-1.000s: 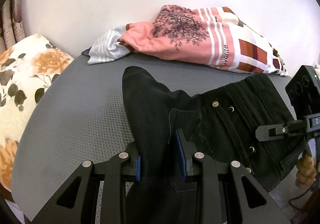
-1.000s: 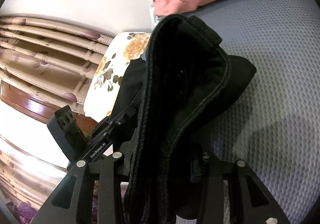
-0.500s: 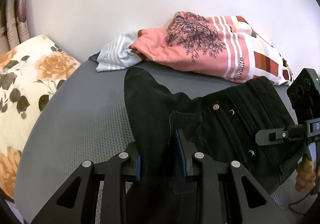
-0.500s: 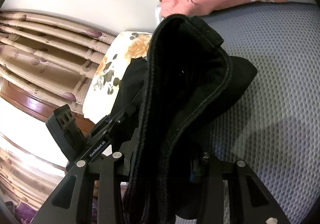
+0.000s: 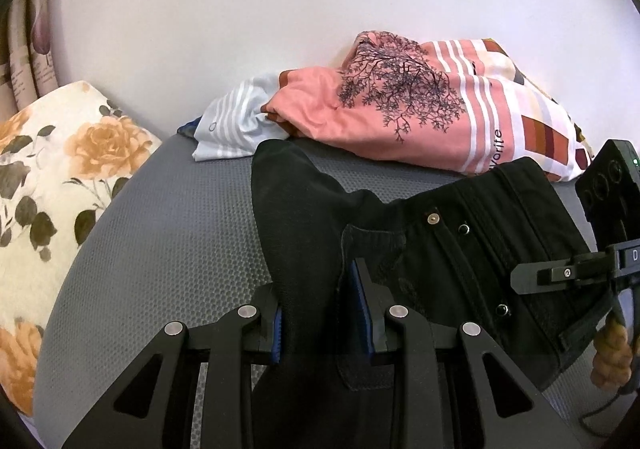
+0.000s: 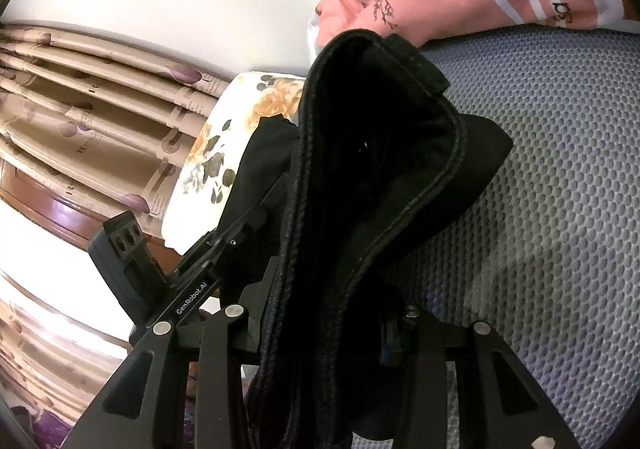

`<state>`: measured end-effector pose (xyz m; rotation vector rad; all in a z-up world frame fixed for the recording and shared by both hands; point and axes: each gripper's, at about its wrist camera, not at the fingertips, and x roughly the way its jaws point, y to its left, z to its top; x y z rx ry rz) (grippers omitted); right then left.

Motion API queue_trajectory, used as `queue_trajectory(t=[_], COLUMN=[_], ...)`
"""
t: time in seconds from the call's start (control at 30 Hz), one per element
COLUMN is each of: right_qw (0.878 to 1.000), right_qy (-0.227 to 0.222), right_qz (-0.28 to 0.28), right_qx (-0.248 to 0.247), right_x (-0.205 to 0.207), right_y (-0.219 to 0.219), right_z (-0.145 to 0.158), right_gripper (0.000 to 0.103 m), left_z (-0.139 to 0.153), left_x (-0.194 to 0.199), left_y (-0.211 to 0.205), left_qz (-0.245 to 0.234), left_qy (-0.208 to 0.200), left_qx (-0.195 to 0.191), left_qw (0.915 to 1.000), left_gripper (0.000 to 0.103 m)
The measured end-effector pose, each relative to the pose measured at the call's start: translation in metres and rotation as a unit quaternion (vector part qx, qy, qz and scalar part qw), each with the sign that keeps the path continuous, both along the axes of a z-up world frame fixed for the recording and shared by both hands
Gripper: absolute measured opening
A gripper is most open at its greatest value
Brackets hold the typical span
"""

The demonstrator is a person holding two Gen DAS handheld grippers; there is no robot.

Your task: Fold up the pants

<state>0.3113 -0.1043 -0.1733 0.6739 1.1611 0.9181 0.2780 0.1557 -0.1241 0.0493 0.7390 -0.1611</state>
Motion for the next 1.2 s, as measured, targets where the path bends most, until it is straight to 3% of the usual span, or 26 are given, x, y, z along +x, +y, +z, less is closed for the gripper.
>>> queue_trajectory(t=[0.63,0.8,0.9,0.93,0.97,1.07,1.2], right_qw=[1.0,1.0,0.999,0.998,0.998,0.996,0.991], right_qy=[0.005,-0.001,-0.003,-0.001,0.002,0.002,-0.033], right_qz=[-0.002,-0.001,-0.002,-0.007,-0.014,-0.047,-0.083], right_qx=[-0.001,-0.018,-0.046,-0.058,-0.066,-0.07,-0.096], right_x=[0.007,0.007,0.005,0.005,0.004,-0.003,-0.017], right_y=[-0.005,-0.008,-0.008,-0.01,-0.012,-0.024,-0.035], right_z=[-0.009,-0.013,-0.019,-0.022,-0.024,-0.024,-0.003], right_gripper=[0.037,0.037,0.039,0.043,0.046,0.047,0.048], left_z=[-0.01,-0.025,-0.036,-0.04,-0.042,-0.043,-0.027], left_x=[0.012,0.015,0.017,0.017,0.017,0.01,-0.007], left_y=[0.008,0.016,0.02,0.021,0.021,0.02,0.02], left_qz=[0.012,0.032,0.046,0.056,0.061,0.074,0.084], left_qy=[-0.003,0.014,0.019,0.02,0.018,0.004,-0.023], left_qx=[0.015,0.016,0.023,0.035,0.043,0.065,0.072], left_qw=[0.9998,0.9993,0.9985,0.9977,0.997,0.9951,0.9936], left_gripper=[0.029,0.03,0.047,0.06,0.066,0.071,0.076])
